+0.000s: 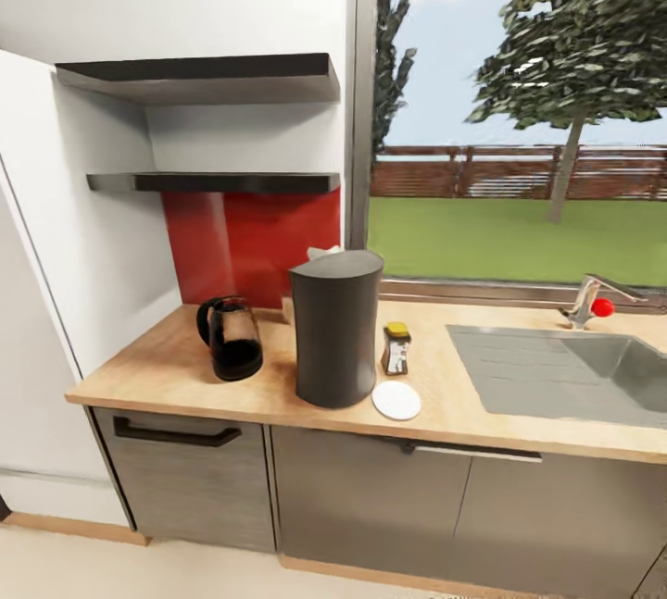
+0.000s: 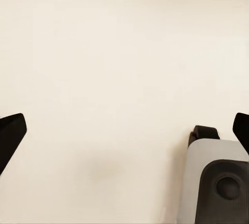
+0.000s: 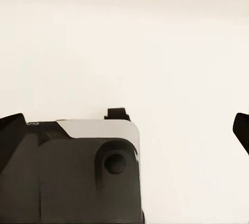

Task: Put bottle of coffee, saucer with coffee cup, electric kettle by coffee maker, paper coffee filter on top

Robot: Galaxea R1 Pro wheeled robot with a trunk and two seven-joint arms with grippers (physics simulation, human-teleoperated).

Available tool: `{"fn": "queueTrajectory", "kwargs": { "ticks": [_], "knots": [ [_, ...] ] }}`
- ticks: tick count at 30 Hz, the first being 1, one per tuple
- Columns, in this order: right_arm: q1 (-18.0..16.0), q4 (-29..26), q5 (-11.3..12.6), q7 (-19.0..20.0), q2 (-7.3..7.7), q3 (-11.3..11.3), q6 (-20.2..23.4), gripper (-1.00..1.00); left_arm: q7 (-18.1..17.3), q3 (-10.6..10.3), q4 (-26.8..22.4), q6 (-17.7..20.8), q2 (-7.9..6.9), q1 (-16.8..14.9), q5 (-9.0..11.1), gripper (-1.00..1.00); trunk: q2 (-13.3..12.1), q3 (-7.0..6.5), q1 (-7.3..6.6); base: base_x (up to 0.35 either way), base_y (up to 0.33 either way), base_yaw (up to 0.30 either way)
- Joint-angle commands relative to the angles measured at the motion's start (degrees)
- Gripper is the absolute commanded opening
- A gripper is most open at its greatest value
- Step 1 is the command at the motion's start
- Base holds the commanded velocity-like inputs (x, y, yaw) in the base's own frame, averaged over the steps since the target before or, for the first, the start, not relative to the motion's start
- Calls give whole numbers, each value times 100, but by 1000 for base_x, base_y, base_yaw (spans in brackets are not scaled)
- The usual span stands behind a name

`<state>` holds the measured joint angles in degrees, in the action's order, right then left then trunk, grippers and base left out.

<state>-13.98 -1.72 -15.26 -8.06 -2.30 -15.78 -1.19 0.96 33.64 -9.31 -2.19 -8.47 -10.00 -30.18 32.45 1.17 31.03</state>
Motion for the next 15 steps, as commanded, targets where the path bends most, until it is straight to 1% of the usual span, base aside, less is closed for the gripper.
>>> {"fn": "queueTrajectory", "kwargs": {
  "ticks": [1, 7, 10, 11, 15],
  "knots": [
    [16, 5, -56, -16, -6, -48, -13, 100, 10, 35, 9, -30, 1, 3, -55, 100, 10, 11, 3, 23, 340, -293],
    [34, 5, -56, 34, -20, -40, -13, 100, 10, 25, 9, -35, -11, 6, -50, 100, 10, 11, 3, 7, 340, -293],
    [46, 5, -56, 347, -22, -39, -13, 100, 10, 21, 9, -56, -13, 6, -49, 100, 10, 11, 3, 0, 340, -293],
    [61, 5, -64, 672, -14, -46, -12, 100, 10, 27, 9, -150, -25, 22, -49, 100, 10, 11, 3, 0, 340, -293],
    [75, 5, -65, 708, -9, -47, -12, 100, 10, 28, 9, -171, -30, 33, -49, 100, 10, 11, 3, 0, 340, -293]
  ]
}}
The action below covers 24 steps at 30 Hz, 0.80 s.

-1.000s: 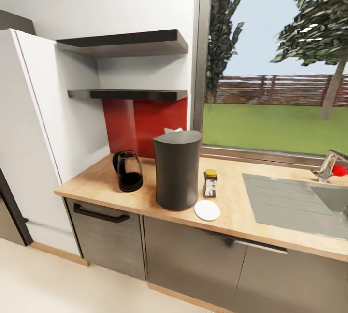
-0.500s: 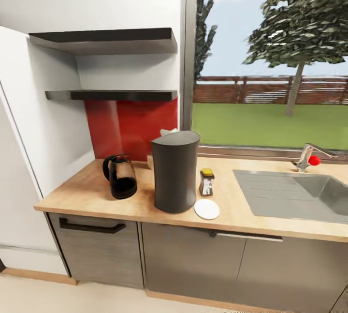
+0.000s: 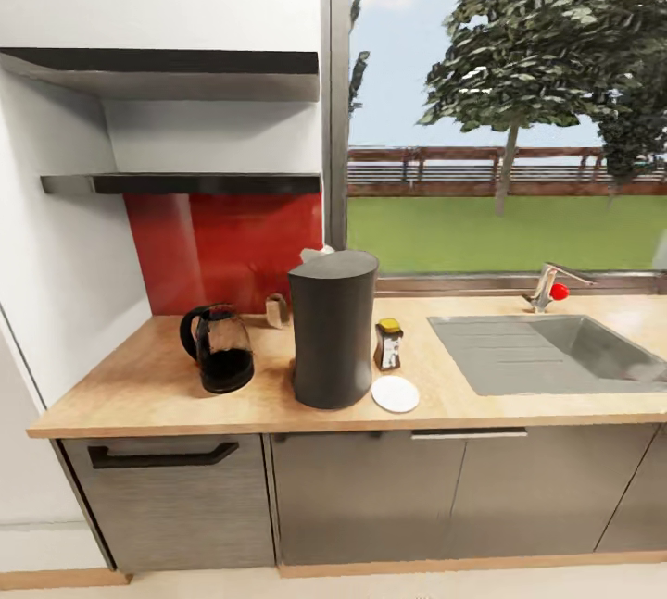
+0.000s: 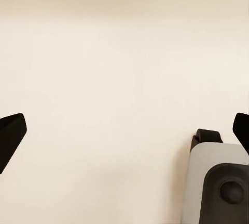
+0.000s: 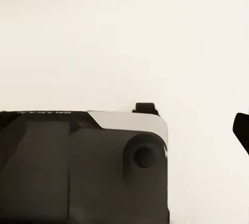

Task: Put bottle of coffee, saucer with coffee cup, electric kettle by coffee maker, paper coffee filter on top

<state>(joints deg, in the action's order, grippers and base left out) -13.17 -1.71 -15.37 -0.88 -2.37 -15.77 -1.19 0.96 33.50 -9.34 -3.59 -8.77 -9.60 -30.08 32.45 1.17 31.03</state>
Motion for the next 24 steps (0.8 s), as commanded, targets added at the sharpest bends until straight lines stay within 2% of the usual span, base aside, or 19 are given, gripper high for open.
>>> {"fn": "queueTrajectory", "kwargs": {
  "ticks": [1, 24],
  "knots": [
    [-4, 4, -54, -6, -1, -49, -13, 100, 10, 42, 11, -33, -1, -4, -59, 100, 10, 11, 2, 0, 340, -271],
    [-1, -29, -71, 11, -8, -40, -13, 100, 8, 34, 11, -38, 13, 2, -67, 100, 10, 11, 2, 0, 340, -11]
  ]
}}
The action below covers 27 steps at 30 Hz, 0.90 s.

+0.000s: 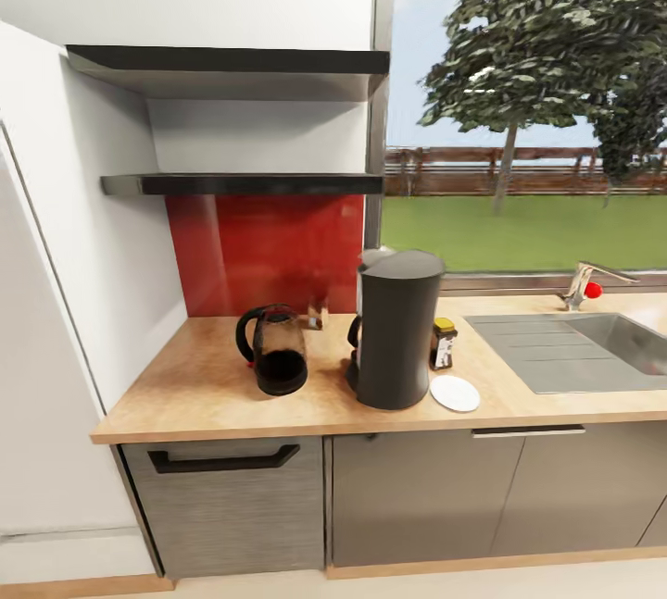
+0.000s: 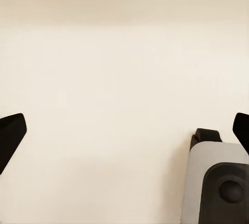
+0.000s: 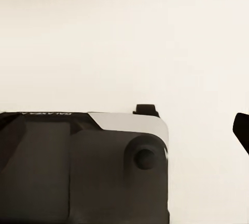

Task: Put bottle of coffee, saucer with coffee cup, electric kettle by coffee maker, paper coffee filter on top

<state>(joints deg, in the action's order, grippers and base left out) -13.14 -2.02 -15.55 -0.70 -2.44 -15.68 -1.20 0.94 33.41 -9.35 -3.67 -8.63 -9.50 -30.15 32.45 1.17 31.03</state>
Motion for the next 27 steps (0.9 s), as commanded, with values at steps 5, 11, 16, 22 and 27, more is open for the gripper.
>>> {"fn": "queueTrajectory", "kwargs": {
  "ticks": [5, 11, 16, 22, 27],
  "knots": [
    [-4, 0, -46, -8, -2, -50, -5, 100, 14, 27, 12, -29, 7, -8, -68, 100, 10, 15, 2, 0, 316, 0],
    [-4, 0, -45, 1, 6, -50, -4, 100, 16, 31, 2, -72, -7, -8, -76, 100, 10, 61, 2, 0, 51, 0],
    [-4, 0, -45, 16, 6, -49, -4, 100, -42, 46, -8, -1003, -32, -8, -121, 100, 10, 105, 2, 0, 4, -51],
    [-4, -8, -40, -6, -1, -49, -11, 100, -2237, -30, -1383, -1850, -49, -1, -117, 100, 10, 124, 2, 0, 0, -27],
    [-4, -9, -39, -9, -2, -49, -12, 100, -4403, 48, -2477, -1779, -53, -66, 29, 100, 10, 125, 2, 0, 0, 0]
  ]
}}
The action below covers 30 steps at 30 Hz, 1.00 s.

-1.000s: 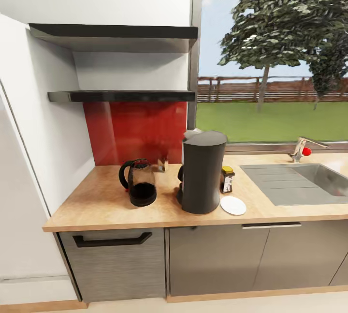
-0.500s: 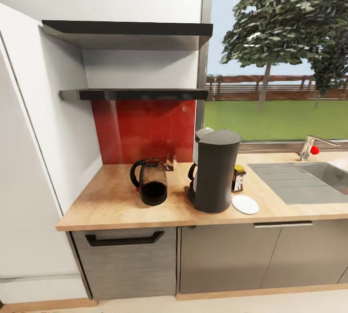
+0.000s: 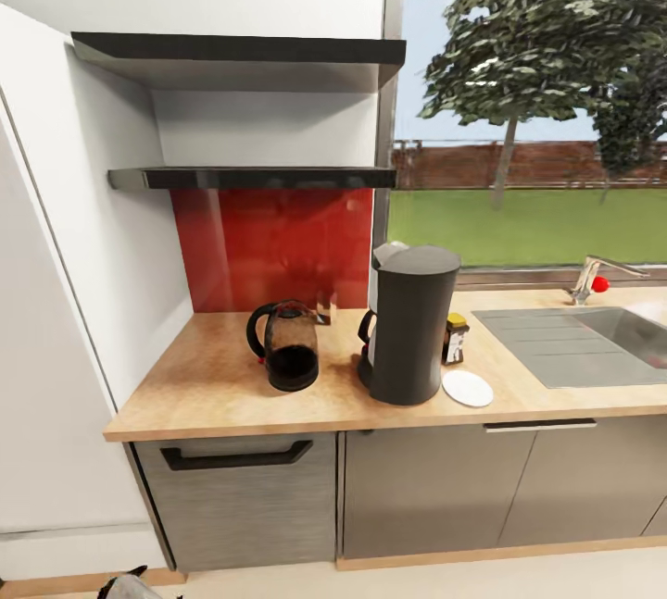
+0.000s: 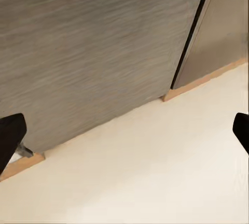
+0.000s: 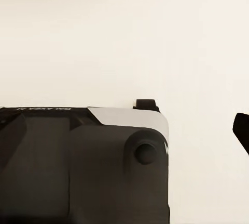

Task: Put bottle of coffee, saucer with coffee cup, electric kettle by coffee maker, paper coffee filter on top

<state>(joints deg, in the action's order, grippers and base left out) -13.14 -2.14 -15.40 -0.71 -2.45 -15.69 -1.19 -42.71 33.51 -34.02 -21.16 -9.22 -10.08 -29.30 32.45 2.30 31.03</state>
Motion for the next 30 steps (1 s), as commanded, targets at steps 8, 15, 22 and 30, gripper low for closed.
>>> {"fn": "queueTrajectory", "kwargs": {
  "ticks": [8, 15, 22, 30],
  "knots": [
    [-5, 3, -51, -8, -1, -49, -13, 100, -988, 11, -1186, 870, 29, -269, 797, 100, 10, 12, 2, 0, 0, 0],
    [-5, 3, -51, -8, -2, -49, -14, 100, -1641, -18, -1705, 2012, 42, -1031, 972, 100, 10, 12, 2, 0, 0, 0],
    [-5, 3, -46, -8, -11, -49, -13, 100, -1930, -283, -1774, 2631, 51, -1736, 973, 100, 10, 12, 2, 0, 0, 0],
    [-5, 3, -42, -9, -17, -55, -13, 100, -1777, -1277, -1801, 3889, 50, -2929, 951, 100, 10, 51, 2, 0, 0, 0]
  ]
}}
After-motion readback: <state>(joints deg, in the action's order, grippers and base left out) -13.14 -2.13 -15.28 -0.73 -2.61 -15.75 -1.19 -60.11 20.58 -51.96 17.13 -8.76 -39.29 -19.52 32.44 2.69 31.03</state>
